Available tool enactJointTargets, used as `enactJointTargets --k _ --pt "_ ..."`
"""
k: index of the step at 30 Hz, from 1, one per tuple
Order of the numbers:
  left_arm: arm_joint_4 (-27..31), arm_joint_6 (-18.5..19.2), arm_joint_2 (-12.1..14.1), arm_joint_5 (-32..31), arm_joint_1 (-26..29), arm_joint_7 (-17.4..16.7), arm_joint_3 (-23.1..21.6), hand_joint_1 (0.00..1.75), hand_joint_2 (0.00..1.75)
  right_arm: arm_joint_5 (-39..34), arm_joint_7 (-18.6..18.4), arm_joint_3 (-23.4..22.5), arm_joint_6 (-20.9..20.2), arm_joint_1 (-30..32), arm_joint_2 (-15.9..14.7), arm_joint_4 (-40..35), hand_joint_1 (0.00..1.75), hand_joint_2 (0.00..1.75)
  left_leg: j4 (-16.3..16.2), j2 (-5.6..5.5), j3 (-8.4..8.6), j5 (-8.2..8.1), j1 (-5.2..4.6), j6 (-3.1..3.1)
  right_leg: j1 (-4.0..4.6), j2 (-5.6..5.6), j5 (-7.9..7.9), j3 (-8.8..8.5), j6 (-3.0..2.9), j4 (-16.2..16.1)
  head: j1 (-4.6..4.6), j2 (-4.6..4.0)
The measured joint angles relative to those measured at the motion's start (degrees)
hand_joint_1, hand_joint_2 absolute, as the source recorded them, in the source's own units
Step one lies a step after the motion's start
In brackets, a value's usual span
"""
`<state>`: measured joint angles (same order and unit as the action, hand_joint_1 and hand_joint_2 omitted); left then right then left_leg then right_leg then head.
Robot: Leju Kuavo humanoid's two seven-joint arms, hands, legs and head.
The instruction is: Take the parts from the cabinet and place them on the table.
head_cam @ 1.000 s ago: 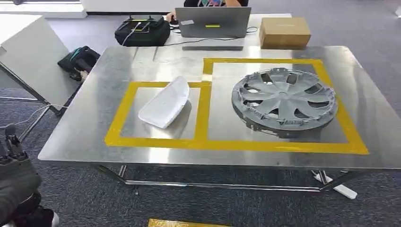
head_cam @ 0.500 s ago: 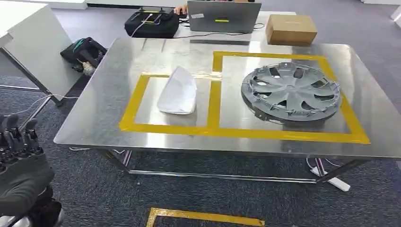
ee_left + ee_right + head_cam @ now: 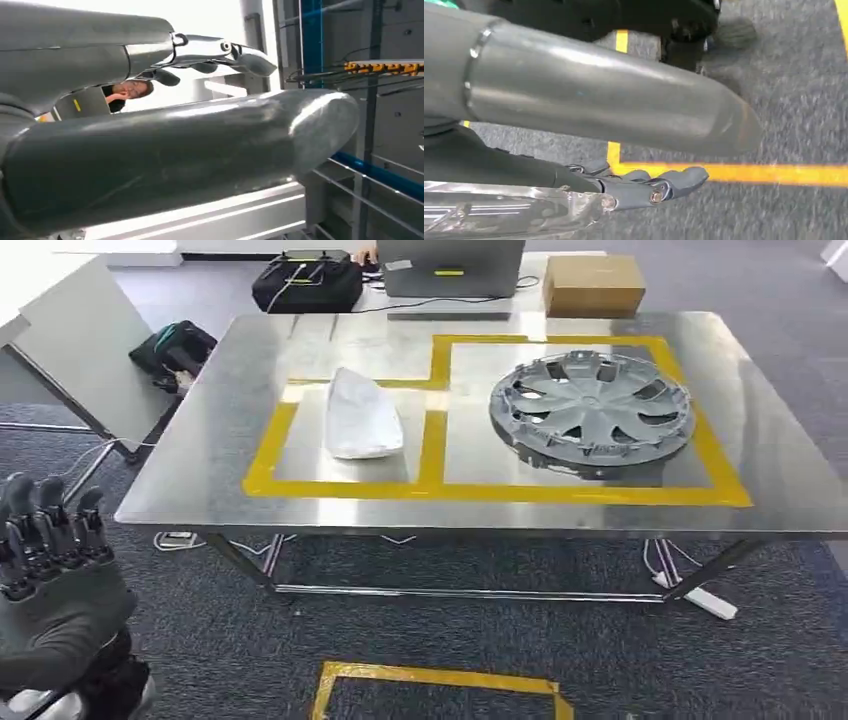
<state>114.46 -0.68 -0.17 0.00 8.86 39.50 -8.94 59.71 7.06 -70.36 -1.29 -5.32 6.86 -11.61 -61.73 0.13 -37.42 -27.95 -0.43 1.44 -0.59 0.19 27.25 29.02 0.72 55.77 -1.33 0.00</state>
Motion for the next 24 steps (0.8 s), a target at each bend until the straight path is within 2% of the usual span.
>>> enactJointTargets --k 1,2,3,4,5,6,7,8,9,11,12,13,14,15,16,17,18,19,20,21,22,23,24 --pt "-0.13 0.02 -0.02 0.02 -0.02 0.0 -0.02 0.0 0.0 0.04 0.0 0.02 0.0 0.04 -0.05 0.0 0.0 0.0 -4.88 0.0 -1.53 -2.96 0.22 0.31 0.03 0.0 -0.5 0.68 -0.05 0.02 0.02 0.0" --pt "-0.28 0.04 -0.07 0.07 -0.02 0.0 -0.04 0.0 0.0 0.09 0.0 0.02 0.0 0.09 -0.13 0.0 0.0 0.0 -9.53 0.0 -2.82 -4.98 0.38 0.52 0.06 -0.02 -1.02 1.42 -0.05 0.11 0.02 0.0" --pt "-0.46 0.13 -0.04 0.11 -0.03 0.0 -0.04 0.0 0.0 0.13 0.0 0.02 0.0 0.12 -0.18 0.0 0.0 0.0 -11.74 0.0 -3.1 -5.33 0.46 0.62 0.06 -0.04 -1.39 2.06 -0.01 0.21 0.05 0.0" --pt "-0.61 0.26 -0.04 0.26 -0.05 0.0 -0.02 0.0 0.0 0.15 0.0 0.02 0.0 0.12 -0.18 0.0 0.0 0.0 -11.41 0.0 -2.16 -4.37 0.51 0.64 0.04 -0.04 -1.78 2.77 0.08 0.41 0.0 0.0" --pt "-0.79 0.5 -0.07 0.53 -0.09 0.0 0.0 0.0 0.0 0.28 0.0 0.04 0.02 0.11 -0.18 0.0 0.0 0.0 -8.84 0.0 -0.21 -2.57 0.58 0.59 0.01 -0.01 -2.09 3.38 0.19 0.6 0.0 0.0" --pt "-0.89 0.87 -0.05 0.68 -0.18 0.0 0.02 0.0 0.0 0.59 -0.02 0.09 0.11 0.11 -0.18 0.0 0.0 0.0 -4.31 0.0 2.78 -0.62 0.62 0.5 -0.04 0.04 -2.38 3.86 0.37 0.77 0.02 0.0" --pt "-1.01 1.29 -0.07 0.68 -0.38 0.0 0.11 0.0 0.0 0.83 -0.11 0.22 0.13 0.11 -0.18 0.0 0.0 0.0 1.6 0.0 6.68 1.0 0.63 0.37 -0.07 0.12 -2.68 4.24 0.61 0.91 0.02 0.0" --pt "-1.09 1.58 -0.11 0.68 -0.69 0.0 0.22 0.0 0.0 1.05 -0.28 0.44 0.22 0.13 -0.18 0.0 0.0 0.0 6.05 -0.07 9.45 0.1 0.54 0.21 0.1 0.16 -2.99 4.57 1.01 0.97 0.0 0.0" --pt "-1.2 1.68 -0.22 0.59 -0.78 0.0 0.39 0.0 0.0 1.33 -0.42 0.72 0.28 0.11 -0.18 0.0 0.0 0.0 7.23 -0.28 9.93 0.19 0.36 -0.24 0.15 0.2 -3.41 4.91 1.39 1.08 0.13 0.0" --pt "-1.42 1.79 -0.37 0.5 -0.53 0.0 0.79 0.0 0.0 1.77 -0.88 1.05 0.5 0.16 -0.18 0.0 0.0 0.0 6.89 -0.26 9.12 0.51 0.1 -0.88 -0.03 0.21 -4.22 5.1 2.18 0.89 -0.07 0.0" --pt "-1.53 1.86 -0.41 0.5 -0.39 0.0 1.0 0.0 0.0 2.05 -1.03 1.16 0.68 0.36 -0.18 0.0 0.0 0.0 6.86 -0.24 8.87 0.82 0.05 -1.36 -0.04 0.23 -4.53 5.17 2.55 0.79 0.05 0.0" --pt "-1.6 1.99 -0.57 0.53 -0.32 0.0 1.07 0.0 0.0 2.21 -1.03 1.27 0.79 0.56 -0.24 0.0 0.0 0.0 7.21 -0.14 8.46 1.37 0.39 -2.14 -0.09 0.27 -4.42 5.51 2.83 0.92 -0.07 0.0" --pt "-1.62 2.01 -0.68 0.61 -0.26 0.0 1.11 0.0 0.0 2.3 -1.05 1.4 0.87 0.71 -0.26 0.0 0.0 0.0 7.2 -0.04 7.98 1.77 0.41 -2.64 -0.09 0.17 -1.98 6.65 2.98 2.45 0.2 0.0" --pt "-1.64 2.03 -0.87 0.66 -0.05 0.0 1.16 0.0 0.0 2.38 -1.05 1.49 0.87 0.8 -0.24 0.0 0.0 0.0 7.18 -0.03 7.42 2.29 0.38 -3.02 -0.08 0.15 1.42 7.77 3.19 6.1 0.46 0.0" --pt "-1.68 2.07 -0.92 0.66 0.09 0.0 1.22 0.0 0.0 2.47 -1.05 1.55 0.85 0.78 -0.24 0.02 0.0 0.0 7.15 0.0 6.74 2.84 0.29 -3.19 -0.08 0.15 4.53 9.39 3.33 11.19 0.44 0.0" --pt "-1.73 2.1 -0.94 0.66 0.19 0.0 1.29 0.0 0.0 2.49 -1.05 1.64 0.87 0.75 -0.24 0.0 0.0 0.0 7.08 0.02 6.03 3.4 0.16 -3.27 -0.05 0.15 6.82 10.81 3.45 16.01 0.46 0.0" --pt "-1.81 2.1 -0.96 0.66 0.27 0.0 1.36 0.0 0.0 2.49 -1.05 1.77 0.9 0.76 -0.26 0.0 0.0 0.0 7.07 0.03 5.37 3.89 0.03 -3.28 -0.03 0.15 7.66 11.35 3.45 19.0 0.46 0.0" --pt "-1.9 2.1 -0.96 0.66 0.33 0.0 1.4 0.0 0.0 2.49 -1.05 1.84 0.94 0.79 -0.26 0.0 0.0 0.0 7.05 0.03 4.79 4.37 -0.06 -3.25 -0.01 0.15 6.99 10.73 3.32 19.46 0.42 0.0" --pt "-1.94 2.1 -0.98 0.66 0.4 0.0 1.44 0.0 0.0 2.49 -1.05 1.86 0.98 0.8 -0.26 0.0 0.0 0.0 7.01 0.02 4.16 4.86 -0.13 -3.2 0.04 0.15 5.1 8.85 3.19 17.47 0.46 0.0" --pt "-1.99 2.1 -1.03 0.66 0.46 0.0 1.49 0.0 0.0 2.51 -1.03 1.92 1.03 0.75 -0.26 0.0 0.0 0.0 6.91 0.0 3.53 5.35 -0.15 -3.08 0.11 0.15 2.78 5.61 2.96 12.95 0.44 0.0" --pt "-2.01 2.18 -1.05 0.68 0.47 0.0 1.53 0.0 0.0 2.58 -0.92 2.05 1.01 0.65 -0.26 0.0 0.0 0.0 6.78 -0.03 3.0 5.76 -0.15 -2.9 0.14 0.15 1.23 2.04 2.73 7.64 0.46 0.0" --pt "-2.01 2.41 -1.14 0.7 0.48 0.0 1.62 0.0 0.0 2.75 -0.65 2.3 0.98 0.49 -0.26 0.0 0.0 0.0 6.54 -0.04 2.65 6.1 -0.18 -2.6 0.16 0.15 1.94 -1.55 2.52 2.36 0.44 0.0" --pt "-2.01 2.88 -1.25 0.85 0.49 0.0 1.88 0.0 0.0 3.04 -0.2 2.53 0.92 0.35 -0.28 0.0 0.0 0.0 6.29 -0.02 2.24 6.43 -0.48 -2.32 0.37 0.2 2.7 -3.68 2.53 -0.86 0.44 0.0"
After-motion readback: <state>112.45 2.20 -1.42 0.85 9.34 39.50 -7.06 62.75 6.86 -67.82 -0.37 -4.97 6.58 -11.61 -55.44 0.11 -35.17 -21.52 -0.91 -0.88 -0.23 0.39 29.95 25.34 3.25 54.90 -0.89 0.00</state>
